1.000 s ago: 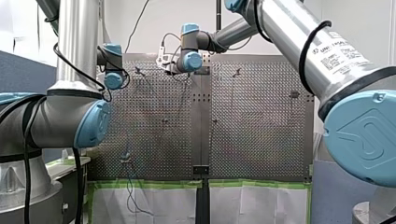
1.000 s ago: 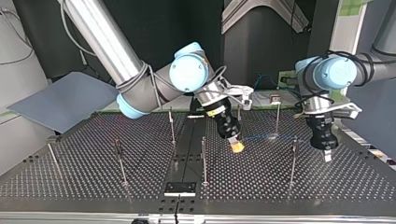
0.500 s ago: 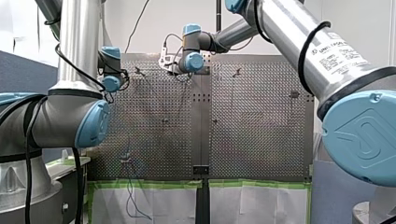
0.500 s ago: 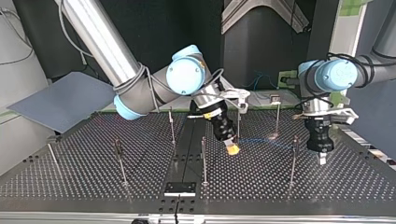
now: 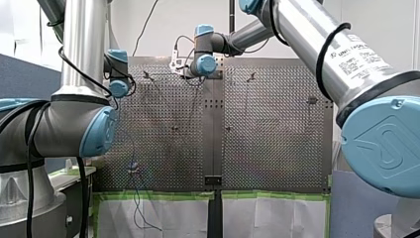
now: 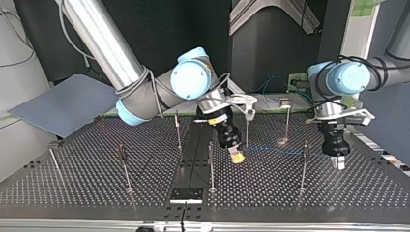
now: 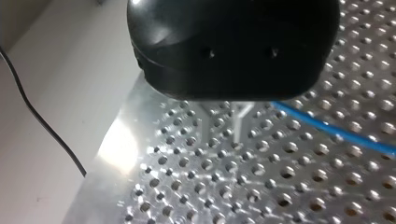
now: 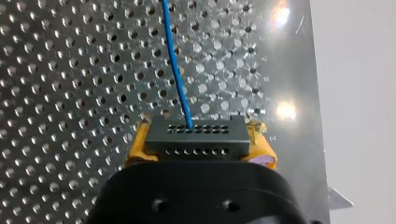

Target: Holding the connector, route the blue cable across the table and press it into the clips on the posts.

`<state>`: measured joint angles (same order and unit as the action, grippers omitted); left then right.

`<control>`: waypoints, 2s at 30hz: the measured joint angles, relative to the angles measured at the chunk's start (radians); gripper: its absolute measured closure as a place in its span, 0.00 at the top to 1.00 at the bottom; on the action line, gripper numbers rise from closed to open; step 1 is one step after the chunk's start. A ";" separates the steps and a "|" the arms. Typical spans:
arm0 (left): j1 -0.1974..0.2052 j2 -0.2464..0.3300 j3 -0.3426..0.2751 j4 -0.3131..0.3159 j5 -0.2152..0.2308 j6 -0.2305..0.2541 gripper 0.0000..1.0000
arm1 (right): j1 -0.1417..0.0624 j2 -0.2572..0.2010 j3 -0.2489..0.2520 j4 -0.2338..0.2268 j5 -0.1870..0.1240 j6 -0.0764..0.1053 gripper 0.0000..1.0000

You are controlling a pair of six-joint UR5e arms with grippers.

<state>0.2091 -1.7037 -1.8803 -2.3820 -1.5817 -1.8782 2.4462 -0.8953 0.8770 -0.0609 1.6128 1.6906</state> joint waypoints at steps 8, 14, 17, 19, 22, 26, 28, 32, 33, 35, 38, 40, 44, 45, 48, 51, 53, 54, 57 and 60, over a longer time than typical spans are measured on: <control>-0.014 0.007 0.000 -0.069 -0.070 0.067 1.00 | 0.004 0.000 -0.001 0.005 0.038 -0.013 0.00; -0.029 0.040 -0.014 -0.121 -0.100 0.107 1.00 | 0.006 0.000 -0.002 0.008 0.048 -0.015 0.00; -0.037 0.065 -0.034 -0.147 -0.086 0.111 1.00 | 0.007 0.000 -0.002 0.009 0.058 -0.016 0.00; -0.042 0.084 -0.052 -0.167 -0.079 0.109 1.00 | 0.008 0.000 -0.002 0.010 0.062 -0.016 0.00; -0.051 0.114 -0.081 -0.197 -0.070 0.096 1.00 | 0.009 0.000 -0.002 0.013 0.066 -0.017 0.00; -0.062 0.151 -0.115 -0.234 -0.067 0.071 1.00 | 0.010 0.000 -0.002 0.014 0.067 -0.017 0.00; -0.067 0.170 -0.125 -0.253 -0.067 0.065 1.00 | 0.011 0.000 -0.002 0.015 0.067 -0.017 0.00; -0.074 0.205 -0.137 -0.288 -0.068 0.061 1.00 | 0.012 0.000 -0.002 0.017 0.067 -0.017 0.00; -0.076 0.211 -0.138 -0.294 -0.067 0.060 1.00 | 0.012 0.000 -0.002 0.018 0.067 -0.017 0.00; -0.080 0.228 -0.140 -0.310 -0.066 0.061 1.00 | 0.012 0.000 -0.002 0.019 0.068 -0.017 0.00; -0.087 0.252 -0.141 -0.334 -0.058 0.070 1.00 | 0.012 0.000 -0.002 0.019 0.069 -0.016 0.00; -0.094 0.269 -0.141 -0.352 -0.049 0.083 1.00 | 0.013 0.000 -0.002 0.019 0.073 -0.016 0.00; -0.108 0.302 -0.141 -0.385 -0.021 0.114 1.00 | 0.011 0.000 -0.002 0.019 0.080 -0.015 0.00; -0.111 0.310 -0.141 -0.392 -0.015 0.121 1.00 | 0.010 0.000 -0.002 0.019 0.080 -0.014 0.00; -0.122 0.333 -0.141 -0.417 0.006 0.146 1.00 | 0.008 0.000 -0.002 0.020 0.082 -0.013 0.00; -0.135 0.345 -0.141 -0.443 0.030 0.171 1.00 | 0.007 0.000 -0.002 0.020 0.082 -0.012 0.00; -0.144 0.348 -0.141 -0.462 0.043 0.184 1.00 | 0.007 0.000 -0.002 0.021 0.082 -0.012 0.00; -0.147 0.349 -0.141 -0.471 0.049 0.187 1.00 | 0.006 0.000 -0.002 0.021 0.082 -0.012 0.00; -0.158 0.349 -0.139 -0.488 0.070 0.191 1.00 | 0.006 0.000 -0.002 0.021 0.082 -0.011 0.00; -0.165 0.345 -0.129 -0.487 0.085 0.191 1.00 | 0.006 0.000 -0.002 0.021 0.082 -0.011 0.00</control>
<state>0.0441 -1.3583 -2.0091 -2.8688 -1.4968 -1.6873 2.4519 -0.8952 0.8752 -0.0401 1.6951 1.6793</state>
